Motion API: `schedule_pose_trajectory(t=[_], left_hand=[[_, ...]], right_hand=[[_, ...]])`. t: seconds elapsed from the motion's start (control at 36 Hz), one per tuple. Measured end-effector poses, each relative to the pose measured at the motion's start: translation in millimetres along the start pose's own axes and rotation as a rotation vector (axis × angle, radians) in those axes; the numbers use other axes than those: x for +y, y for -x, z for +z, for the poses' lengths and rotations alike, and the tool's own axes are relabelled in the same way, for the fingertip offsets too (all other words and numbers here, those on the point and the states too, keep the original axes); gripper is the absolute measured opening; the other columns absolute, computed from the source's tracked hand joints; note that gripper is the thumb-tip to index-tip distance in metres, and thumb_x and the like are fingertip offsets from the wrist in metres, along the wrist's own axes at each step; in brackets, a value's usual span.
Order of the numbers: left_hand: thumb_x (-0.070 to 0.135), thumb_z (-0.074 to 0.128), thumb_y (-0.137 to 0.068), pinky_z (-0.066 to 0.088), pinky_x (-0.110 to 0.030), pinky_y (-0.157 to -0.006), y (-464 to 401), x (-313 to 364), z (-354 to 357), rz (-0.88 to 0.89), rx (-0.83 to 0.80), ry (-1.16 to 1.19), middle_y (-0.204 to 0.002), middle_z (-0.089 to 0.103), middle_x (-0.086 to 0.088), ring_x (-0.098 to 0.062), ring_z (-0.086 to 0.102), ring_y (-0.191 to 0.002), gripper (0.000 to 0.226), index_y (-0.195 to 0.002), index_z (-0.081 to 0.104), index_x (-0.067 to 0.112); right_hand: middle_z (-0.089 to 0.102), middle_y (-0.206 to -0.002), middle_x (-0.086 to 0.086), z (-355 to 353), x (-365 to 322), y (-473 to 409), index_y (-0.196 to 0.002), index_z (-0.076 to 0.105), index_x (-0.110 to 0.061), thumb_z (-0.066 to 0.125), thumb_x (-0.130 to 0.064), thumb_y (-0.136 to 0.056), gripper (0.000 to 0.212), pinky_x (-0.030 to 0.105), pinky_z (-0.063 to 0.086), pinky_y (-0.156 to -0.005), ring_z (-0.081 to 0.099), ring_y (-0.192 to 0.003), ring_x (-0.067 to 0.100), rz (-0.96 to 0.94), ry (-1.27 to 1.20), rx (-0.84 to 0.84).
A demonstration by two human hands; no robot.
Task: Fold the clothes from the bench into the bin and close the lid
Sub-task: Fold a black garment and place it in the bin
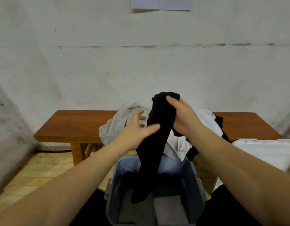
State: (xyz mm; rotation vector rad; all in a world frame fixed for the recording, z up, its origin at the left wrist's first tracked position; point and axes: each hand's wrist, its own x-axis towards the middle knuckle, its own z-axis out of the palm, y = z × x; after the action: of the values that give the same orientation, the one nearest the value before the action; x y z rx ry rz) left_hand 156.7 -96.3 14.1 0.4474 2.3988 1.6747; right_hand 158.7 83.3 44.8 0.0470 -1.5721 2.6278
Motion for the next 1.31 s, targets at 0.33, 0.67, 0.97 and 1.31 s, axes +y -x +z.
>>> schedule_pose_trajectory(t=[0.33,0.67,0.97,1.31], left_hand=[[0.013,0.059,-0.09,0.059,-0.039,-0.065,-1,-27,24,0.359,0.331,-0.447,-0.1,0.061,0.004,-0.01,0.064,-0.074,0.048,-0.126,0.034,0.034],[0.032,0.047,-0.098,0.048,-0.046,-0.087,-12,-3,10,-0.09,0.456,0.41,-0.101,0.061,-0.025,-0.036,0.06,-0.097,0.039,-0.114,0.059,-0.001],[0.03,0.058,-0.098,0.051,-0.029,-0.08,-16,-12,7,-0.081,0.018,0.444,-0.102,0.073,-0.006,-0.021,0.068,-0.098,0.034,-0.119,0.064,0.003],[0.023,0.056,-0.099,0.049,-0.026,-0.072,-20,-11,-47,0.001,0.219,0.483,-0.08,0.069,0.002,-0.013,0.065,-0.079,0.017,-0.087,0.064,0.012]], right_hand=[[0.067,-0.125,0.017,13,-15,-4,-0.131,0.055,-0.001,0.047,-0.014,-0.103,0.032,0.047,0.044,-0.108,0.063,-0.119,0.03,-0.039,-0.074,0.015],[0.067,-0.125,0.015,-6,-28,-2,-0.135,0.053,-0.001,0.048,-0.016,-0.102,0.036,0.041,0.048,-0.103,0.065,-0.116,0.029,-0.018,-0.23,0.088],[0.068,-0.125,0.014,-11,-25,-2,-0.138,0.051,-0.004,0.048,-0.018,-0.103,0.038,0.041,0.051,-0.097,0.066,-0.115,0.028,0.02,-0.238,0.107],[0.067,-0.121,0.015,-61,-37,-7,-0.121,0.061,-0.009,0.055,-0.016,-0.101,0.022,0.035,0.058,-0.081,0.069,-0.102,0.024,0.074,0.292,0.198]])
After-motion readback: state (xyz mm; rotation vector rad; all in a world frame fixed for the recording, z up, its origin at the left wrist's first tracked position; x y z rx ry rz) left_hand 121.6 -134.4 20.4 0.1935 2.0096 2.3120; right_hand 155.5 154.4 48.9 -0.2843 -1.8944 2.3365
